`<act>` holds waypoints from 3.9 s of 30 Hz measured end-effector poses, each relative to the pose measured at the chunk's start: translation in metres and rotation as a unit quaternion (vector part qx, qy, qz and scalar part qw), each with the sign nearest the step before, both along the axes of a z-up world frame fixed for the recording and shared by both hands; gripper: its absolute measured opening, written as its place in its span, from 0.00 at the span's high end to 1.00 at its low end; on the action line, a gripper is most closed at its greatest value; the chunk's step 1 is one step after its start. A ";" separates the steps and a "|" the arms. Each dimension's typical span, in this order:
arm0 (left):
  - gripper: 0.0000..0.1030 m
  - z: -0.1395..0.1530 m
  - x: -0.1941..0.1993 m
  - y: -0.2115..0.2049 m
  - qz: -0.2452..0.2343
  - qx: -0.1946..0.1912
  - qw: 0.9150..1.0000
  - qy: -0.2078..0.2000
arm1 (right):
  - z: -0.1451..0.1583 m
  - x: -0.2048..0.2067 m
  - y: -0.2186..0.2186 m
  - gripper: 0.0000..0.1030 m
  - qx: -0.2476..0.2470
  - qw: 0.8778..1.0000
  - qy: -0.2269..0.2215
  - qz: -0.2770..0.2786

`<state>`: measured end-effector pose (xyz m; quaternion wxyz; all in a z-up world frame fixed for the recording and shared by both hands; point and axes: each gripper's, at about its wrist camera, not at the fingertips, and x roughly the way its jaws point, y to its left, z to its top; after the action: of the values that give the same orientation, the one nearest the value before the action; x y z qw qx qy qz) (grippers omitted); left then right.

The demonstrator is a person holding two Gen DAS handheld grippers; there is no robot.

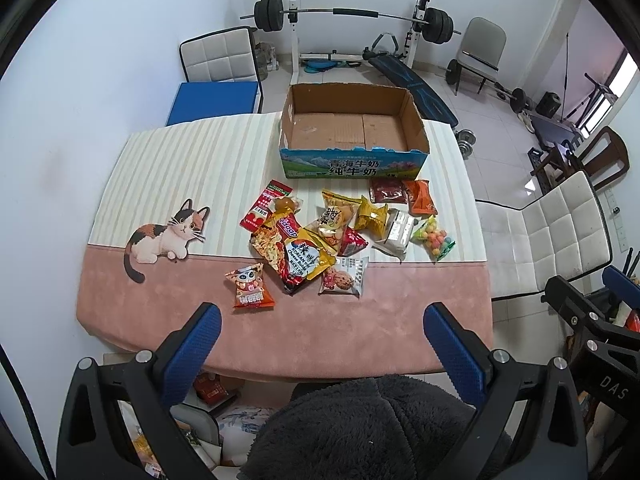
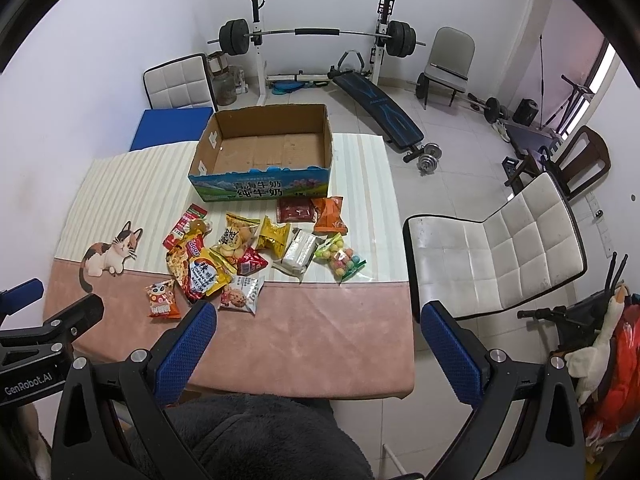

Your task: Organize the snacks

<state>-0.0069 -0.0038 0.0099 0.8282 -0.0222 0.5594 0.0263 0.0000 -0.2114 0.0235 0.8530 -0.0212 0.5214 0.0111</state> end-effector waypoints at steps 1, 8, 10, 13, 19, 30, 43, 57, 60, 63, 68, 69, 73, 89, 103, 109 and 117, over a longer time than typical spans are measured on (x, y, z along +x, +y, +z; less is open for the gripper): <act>0.00 0.001 0.000 0.000 0.001 -0.001 1.000 0.000 | 0.000 0.001 0.000 0.00 0.001 1.000 0.000 0.000; 0.00 0.004 0.000 -0.001 0.002 0.001 1.000 -0.003 | 0.002 0.001 -0.001 0.00 0.004 1.000 -0.001 0.001; 0.00 0.004 0.000 -0.002 0.001 0.001 1.000 -0.003 | 0.002 0.000 -0.001 0.00 0.003 1.000 -0.001 0.001; 0.00 0.004 -0.001 -0.003 0.001 0.001 1.000 -0.003 | 0.002 0.001 -0.002 0.00 0.004 1.000 -0.003 0.002; 0.00 0.005 -0.001 -0.002 0.002 0.003 1.000 -0.004 | 0.002 0.001 -0.002 0.00 0.006 1.000 -0.003 0.003; 0.00 0.005 -0.001 -0.001 0.004 0.003 1.000 -0.005 | 0.003 0.003 -0.002 0.00 0.007 1.000 -0.004 0.003; 0.00 0.007 0.001 -0.002 0.005 0.001 1.000 -0.005 | 0.002 0.003 -0.001 0.00 0.008 1.000 -0.003 0.004; 0.00 0.004 0.005 -0.002 0.008 -0.003 1.000 0.000 | -0.009 0.015 0.003 0.00 0.027 1.000 0.009 0.005; 0.00 -0.009 0.019 0.010 0.033 -0.007 0.999 0.005 | -0.020 0.025 -0.003 0.00 0.044 0.999 0.017 -0.001; 0.00 -0.037 0.040 0.033 0.070 -0.020 0.997 0.029 | -0.046 0.048 -0.006 0.00 0.069 0.997 0.038 -0.008; 0.00 -0.113 0.085 0.077 0.130 -0.071 0.983 0.105 | -0.120 0.105 -0.001 0.00 0.120 0.986 0.110 -0.019; 0.00 -0.129 0.093 0.085 0.143 -0.079 0.979 0.122 | -0.137 0.118 0.003 0.00 0.127 0.984 0.125 -0.023; 0.00 -0.196 0.123 0.108 0.185 -0.129 0.958 0.177 | -0.210 0.161 0.022 0.00 0.138 0.973 0.181 -0.029; 0.00 -0.377 0.188 0.138 0.275 -0.221 0.896 0.270 | -0.372 0.257 0.110 0.04 0.266 0.899 0.336 -0.092; 0.10 -0.343 0.188 0.124 0.066 -0.042 0.969 0.232 | -0.416 0.282 0.175 0.23 0.172 0.914 0.353 -0.104; 0.08 -0.368 0.178 0.143 0.107 -0.093 0.961 0.237 | -0.430 0.280 0.185 0.30 0.116 0.913 0.376 -0.111; 0.08 -0.385 0.170 0.155 0.108 -0.114 0.960 0.232 | -0.427 0.268 0.191 0.26 0.117 0.919 0.370 -0.073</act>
<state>0.1626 0.1514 -0.3746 0.6599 -0.1702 0.7297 0.0560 0.2684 -0.0207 -0.4036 0.5942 0.1228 0.7947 0.0166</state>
